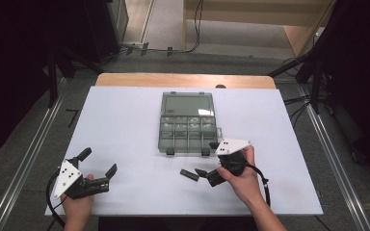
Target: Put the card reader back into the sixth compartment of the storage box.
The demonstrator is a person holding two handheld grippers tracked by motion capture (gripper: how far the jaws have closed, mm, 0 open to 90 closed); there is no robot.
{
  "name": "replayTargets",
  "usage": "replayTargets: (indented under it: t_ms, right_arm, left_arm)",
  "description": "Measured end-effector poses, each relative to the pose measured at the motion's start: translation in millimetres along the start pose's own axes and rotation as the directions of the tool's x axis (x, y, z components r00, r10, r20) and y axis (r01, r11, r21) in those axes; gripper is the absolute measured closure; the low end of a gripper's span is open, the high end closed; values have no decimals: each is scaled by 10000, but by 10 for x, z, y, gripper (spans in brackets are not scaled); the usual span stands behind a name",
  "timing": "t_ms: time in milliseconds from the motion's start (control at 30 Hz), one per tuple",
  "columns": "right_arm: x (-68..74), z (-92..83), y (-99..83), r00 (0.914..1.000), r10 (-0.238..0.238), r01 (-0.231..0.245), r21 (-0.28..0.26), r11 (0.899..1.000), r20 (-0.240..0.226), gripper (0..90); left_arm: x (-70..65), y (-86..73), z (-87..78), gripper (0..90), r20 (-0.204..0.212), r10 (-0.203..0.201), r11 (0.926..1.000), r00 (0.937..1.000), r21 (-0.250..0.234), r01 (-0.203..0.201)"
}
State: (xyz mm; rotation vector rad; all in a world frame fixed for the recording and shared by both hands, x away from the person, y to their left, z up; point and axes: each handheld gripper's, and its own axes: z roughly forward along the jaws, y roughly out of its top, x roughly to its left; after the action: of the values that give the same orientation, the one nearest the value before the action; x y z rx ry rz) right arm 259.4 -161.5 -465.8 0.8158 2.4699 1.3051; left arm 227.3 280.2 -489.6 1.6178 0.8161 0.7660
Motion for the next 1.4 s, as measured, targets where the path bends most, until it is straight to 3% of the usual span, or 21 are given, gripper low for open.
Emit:
replayTargets:
  t_ms: [300, 400, 733, 867, 1133, 1400]
  right_arm:
    - [38, 107, 35, 9998, -49, 57, 425, 9991, -169, 0]
    - [51, 138, 38, 10000, -5, 0, 531, 9986, 91, 98]
    - [105, 253, 47, 9997, 1, 28, 1144, 9934, -249, 119]
    - [136, 301, 45, 10000, -47, 53, 1411, 9900, -48, 220]
    - [173, 359, 38, 9994, 27, 33, 1726, 9850, -346, 407]
    - [205, 405, 18, 9977, 108, 25, 1944, 9809, -675, 508]
  left_arm:
    - [-1, 0, 0, 0, -9, 0, 10000, 10000, 10, 0]
    - [-2, 0, 1, 0, -10, -22, 10000, 10000, -3, 22]
    - [-1, 0, 5, 0, 7, -29, 10000, 10000, 13, 29]
    - [1, 0, 4, 0, 18, -43, 10000, 10000, 3, 43]
    - [4, 0, 3, 0, 13, -68, 10000, 10000, 8, 68]
    - [3, 0, 2, 0, 23, -48, 10000, 10000, -3, 48]
